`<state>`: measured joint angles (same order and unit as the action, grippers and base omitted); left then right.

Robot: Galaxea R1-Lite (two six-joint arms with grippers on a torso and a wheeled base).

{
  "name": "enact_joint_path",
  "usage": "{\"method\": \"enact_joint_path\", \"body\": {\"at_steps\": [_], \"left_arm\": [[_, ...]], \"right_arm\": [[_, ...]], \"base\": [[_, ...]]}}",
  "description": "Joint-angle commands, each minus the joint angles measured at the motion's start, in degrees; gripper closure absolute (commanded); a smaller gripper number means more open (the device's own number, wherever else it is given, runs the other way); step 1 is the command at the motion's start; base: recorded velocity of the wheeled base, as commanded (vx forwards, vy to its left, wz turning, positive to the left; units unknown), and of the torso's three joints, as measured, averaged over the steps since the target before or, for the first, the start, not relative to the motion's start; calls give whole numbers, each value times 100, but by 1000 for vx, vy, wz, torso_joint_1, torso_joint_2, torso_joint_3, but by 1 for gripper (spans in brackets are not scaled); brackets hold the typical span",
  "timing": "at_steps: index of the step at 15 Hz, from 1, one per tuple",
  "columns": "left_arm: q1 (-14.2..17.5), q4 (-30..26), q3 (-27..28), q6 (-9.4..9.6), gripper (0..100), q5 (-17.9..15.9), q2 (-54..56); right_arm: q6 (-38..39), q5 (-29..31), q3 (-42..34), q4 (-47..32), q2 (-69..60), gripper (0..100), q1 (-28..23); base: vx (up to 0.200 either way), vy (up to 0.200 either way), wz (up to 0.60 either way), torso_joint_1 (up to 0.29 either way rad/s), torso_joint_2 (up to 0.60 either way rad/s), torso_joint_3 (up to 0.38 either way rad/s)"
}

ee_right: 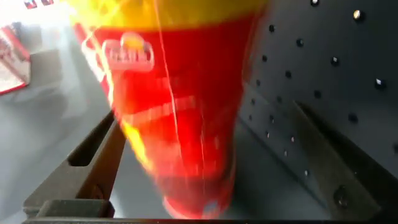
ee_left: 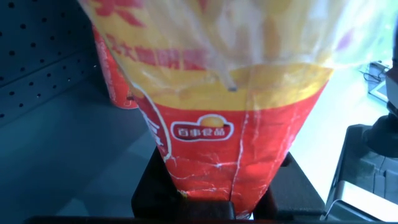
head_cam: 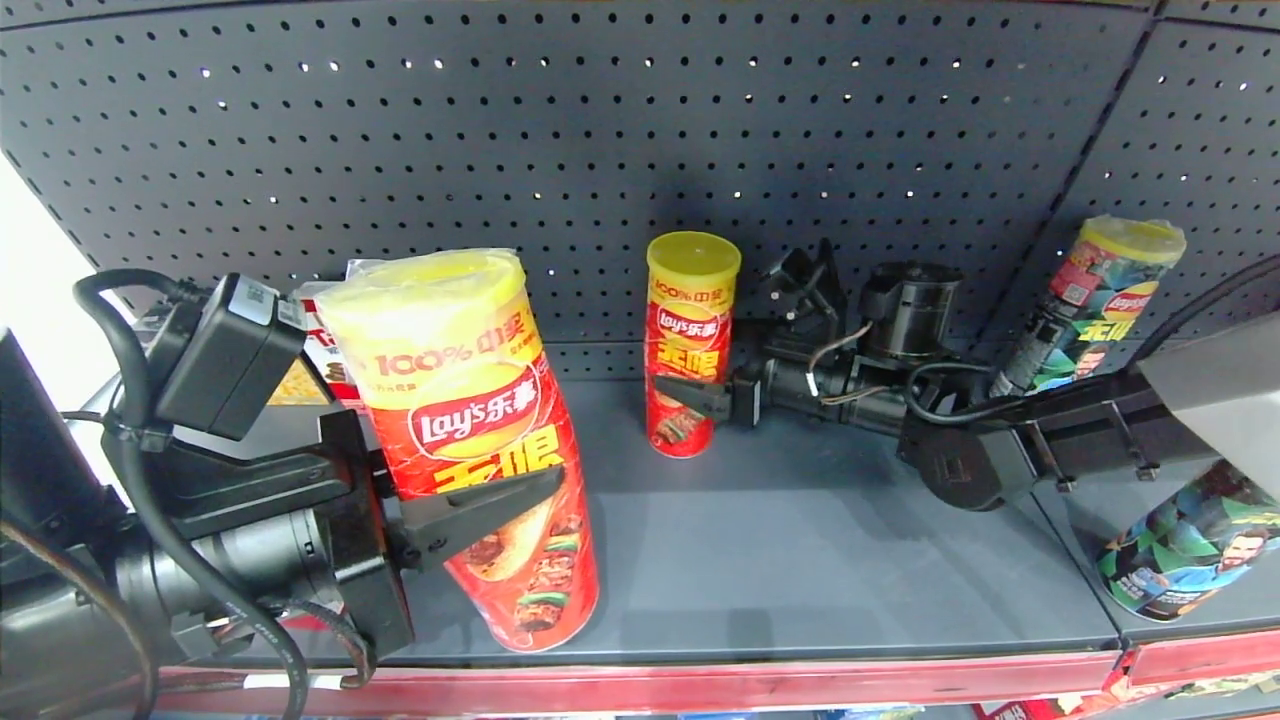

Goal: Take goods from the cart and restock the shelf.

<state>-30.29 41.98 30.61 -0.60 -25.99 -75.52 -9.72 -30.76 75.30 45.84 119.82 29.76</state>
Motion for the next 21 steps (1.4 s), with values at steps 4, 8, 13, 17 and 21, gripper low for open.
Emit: {"method": "enact_joint_path", "body": {"at_steps": [4,8,13,17,21], "left_arm": [[32,3,-2,-2,100,-3,-33],[50,3,-2,-2,100,-3,-24],[50,143,-64,-11,100,-3,-15],[59,143,-134,-55,100,-46,37],[147,143,-108,-81,100,-196,37]], "right_arm": [[5,-44,468,22,525,0,65],[49,-18,433,127,542,100,92],[49,-18,-147,259,50,100,197],[14,-106,-1009,277,-890,100,373],[-373,-238,-2775,883,-1743,100,751]], "base": [[0,0,0,0,0,0],[0,0,0,0,0,0],[0,0,0,0,0,0],[0,0,0,0,0,0],[0,0,0,0,0,0]]}}
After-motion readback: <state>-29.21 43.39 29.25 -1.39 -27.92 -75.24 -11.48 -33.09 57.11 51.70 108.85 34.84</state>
